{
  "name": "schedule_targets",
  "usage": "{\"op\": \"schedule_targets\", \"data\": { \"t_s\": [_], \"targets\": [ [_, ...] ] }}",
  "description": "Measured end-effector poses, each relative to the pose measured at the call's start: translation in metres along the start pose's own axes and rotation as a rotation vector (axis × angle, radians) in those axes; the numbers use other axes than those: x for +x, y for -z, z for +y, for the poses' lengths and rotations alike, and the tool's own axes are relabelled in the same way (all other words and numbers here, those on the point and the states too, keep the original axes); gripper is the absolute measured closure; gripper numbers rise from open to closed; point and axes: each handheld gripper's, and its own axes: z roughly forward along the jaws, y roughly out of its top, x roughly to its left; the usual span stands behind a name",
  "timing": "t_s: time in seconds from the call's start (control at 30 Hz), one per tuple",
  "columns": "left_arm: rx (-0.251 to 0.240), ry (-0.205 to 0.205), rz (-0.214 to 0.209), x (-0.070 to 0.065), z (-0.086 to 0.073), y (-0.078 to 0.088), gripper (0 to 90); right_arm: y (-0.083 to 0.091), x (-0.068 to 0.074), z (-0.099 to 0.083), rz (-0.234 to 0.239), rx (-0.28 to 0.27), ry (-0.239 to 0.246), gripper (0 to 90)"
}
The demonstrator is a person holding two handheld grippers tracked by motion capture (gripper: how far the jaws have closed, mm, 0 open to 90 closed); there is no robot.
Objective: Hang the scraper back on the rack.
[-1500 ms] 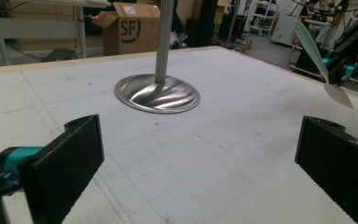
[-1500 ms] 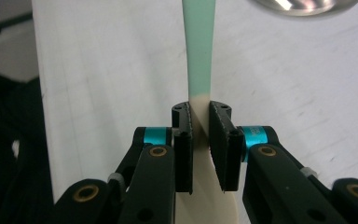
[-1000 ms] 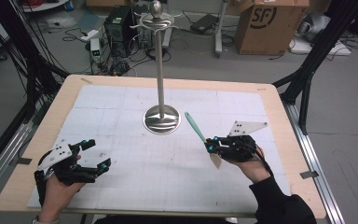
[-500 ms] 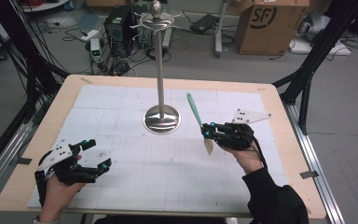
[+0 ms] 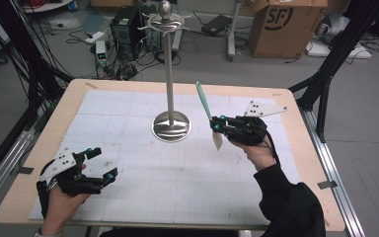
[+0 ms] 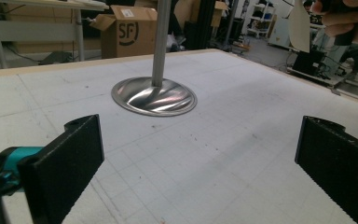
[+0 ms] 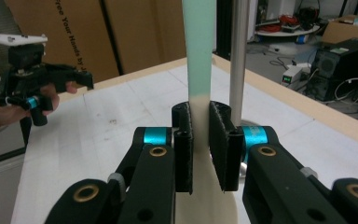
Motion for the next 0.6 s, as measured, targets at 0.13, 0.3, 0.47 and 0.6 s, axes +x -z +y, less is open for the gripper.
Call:
{"op": "schedule_targets", "data": {
  "t_s": [0.13,0.3,0.47,0.6],
  "targets": [
    [0.004,-0.001,0.001,0.0,0.0,0.0,1.7,-0.003,-0.001,0.006,-0.001,-0.006,0.012,80.3],
    [0.003,-0.003,0.001,0.0,0.0,0.001,1.7,-0.007,-0.006,0.013,-0.002,-0.049,0.007,80.3],
    [-0.001,0.0,0.003,0.0,0.0,0.002,1.7,-0.007,-0.011,0.019,-0.004,-0.08,-0.003,80.3],
    [-0.001,-0.001,0.003,0.0,0.0,0.002,1.7,-0.009,-0.013,0.028,-0.006,-0.093,-0.001,80.4]
  ]
}}
